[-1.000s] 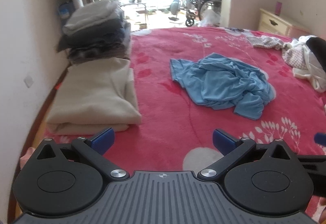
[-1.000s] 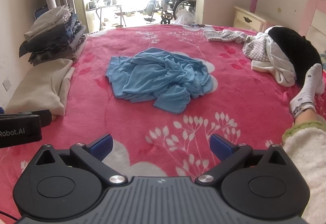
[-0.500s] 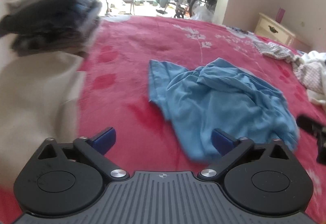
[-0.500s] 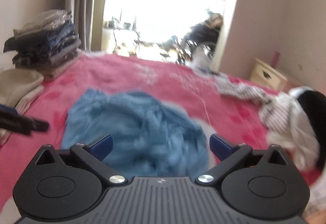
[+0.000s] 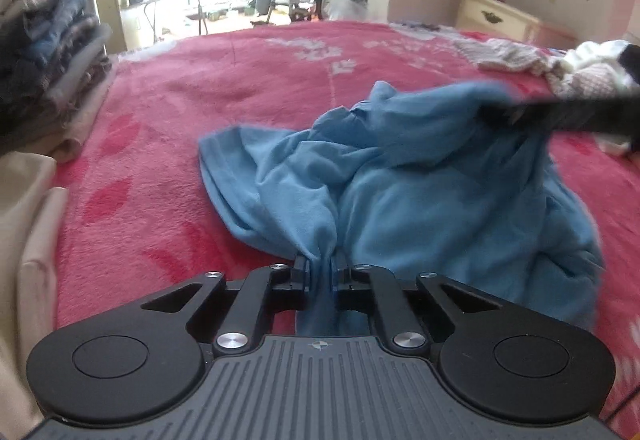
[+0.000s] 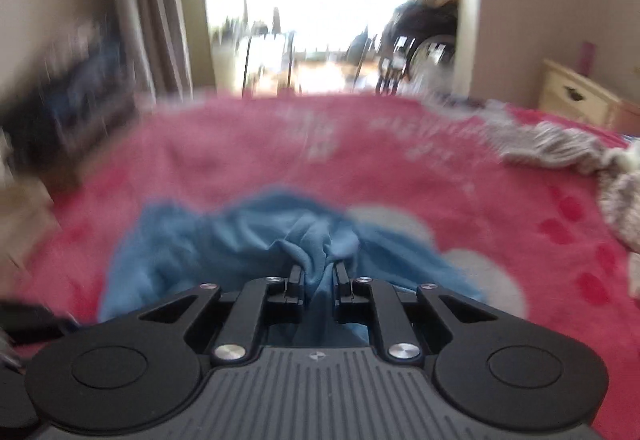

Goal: Fold clothes
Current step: 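Grasp the blue T-shirt with the left gripper while the right gripper grasps another part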

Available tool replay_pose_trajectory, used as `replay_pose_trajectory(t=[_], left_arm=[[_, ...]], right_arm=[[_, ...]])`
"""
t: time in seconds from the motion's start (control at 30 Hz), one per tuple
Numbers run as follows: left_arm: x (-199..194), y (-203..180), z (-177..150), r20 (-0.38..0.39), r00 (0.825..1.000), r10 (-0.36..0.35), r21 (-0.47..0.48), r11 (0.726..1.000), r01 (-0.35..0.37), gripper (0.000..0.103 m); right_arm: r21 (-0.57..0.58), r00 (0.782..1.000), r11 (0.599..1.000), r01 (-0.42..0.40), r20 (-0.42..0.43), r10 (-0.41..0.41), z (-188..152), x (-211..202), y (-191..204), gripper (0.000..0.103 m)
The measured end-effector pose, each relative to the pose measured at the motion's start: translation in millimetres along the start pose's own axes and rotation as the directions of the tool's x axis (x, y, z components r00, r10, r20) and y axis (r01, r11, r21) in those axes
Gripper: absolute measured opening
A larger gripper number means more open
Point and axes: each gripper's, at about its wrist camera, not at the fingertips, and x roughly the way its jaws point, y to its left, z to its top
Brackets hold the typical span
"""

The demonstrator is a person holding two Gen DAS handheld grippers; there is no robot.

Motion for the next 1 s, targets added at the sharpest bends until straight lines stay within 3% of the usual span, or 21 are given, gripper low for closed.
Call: replay_pose_trajectory(t=[0.17,0.37,0.47,0.53,0.63,0.7,0.8,0.87,0.93,1.0], left_arm=[[-60.4,-5.3,-10.5,0.053,0.997,-0.052,0.036,0.998,0.050,0.006],[-173.7,-8.6,-46.8,0.116,0.984,-0.134,0.119,0.986,0.121,0.006],[-214.3,-13.3,-79.7,0.056,0.986,-0.155,0.171,0.975,0.143,0.006],[-223.5,-16.3,-106.3,-0.040,0.988,-0.150,0.227,0.961,0.156,0.006],[-220.3,-14.2,-134.1,-0.202,0.969,-0.139,0.267,0.945,0.191,0.010],[-221.1,-13.1,-140.4,-0.250,0.959,-0.129,0.268,0.943,0.197,0.011],[-232.3,-9.9,-131.1,-0.210,0.968,-0.139,0.270,0.943,0.194,0.032],[-237.9,-13.0,-120.9,-0.161,0.975,-0.154,0.264,0.945,0.193,0.045],[-237.7,-24.2,-108.8,-0.115,0.980,-0.160,0.291,0.938,0.187,0.057],[-228.1,-45.0,-99.7,-0.056,0.984,-0.167,0.350,0.920,0.176,0.071]], right_arm=[[0.183,0.994,0.979,-0.095,0.075,0.083,-6.4,-105.9,-18.5,0.012],[0.384,0.971,0.896,-0.223,0.173,0.167,-15.9,-233.8,-40.2,0.012],[0.551,0.965,0.795,-0.253,0.093,0.243,-57.5,-268.4,-49.9,0.012],[0.629,0.961,0.753,-0.196,-0.031,0.276,-95.9,-277.4,-49.0,0.012],[0.631,0.930,0.776,-0.023,-0.271,0.247,-151.7,-278.6,-43.0,0.015],[0.577,0.916,0.814,0.067,-0.360,0.179,-172.7,-287.4,-39.0,0.015],[0.504,0.931,0.859,0.088,-0.348,0.108,-169.2,-297.9,-32.9,0.019],[0.458,0.945,0.885,0.082,-0.317,0.076,-158.9,-297.2,-27.9,0.029],[0.411,0.958,0.908,0.078,-0.283,0.046,-148.7,-296.5,-22.9,0.046],[0.362,0.969,0.929,0.077,-0.248,0.017,-138.5,-295.8,-18.0,0.058]])
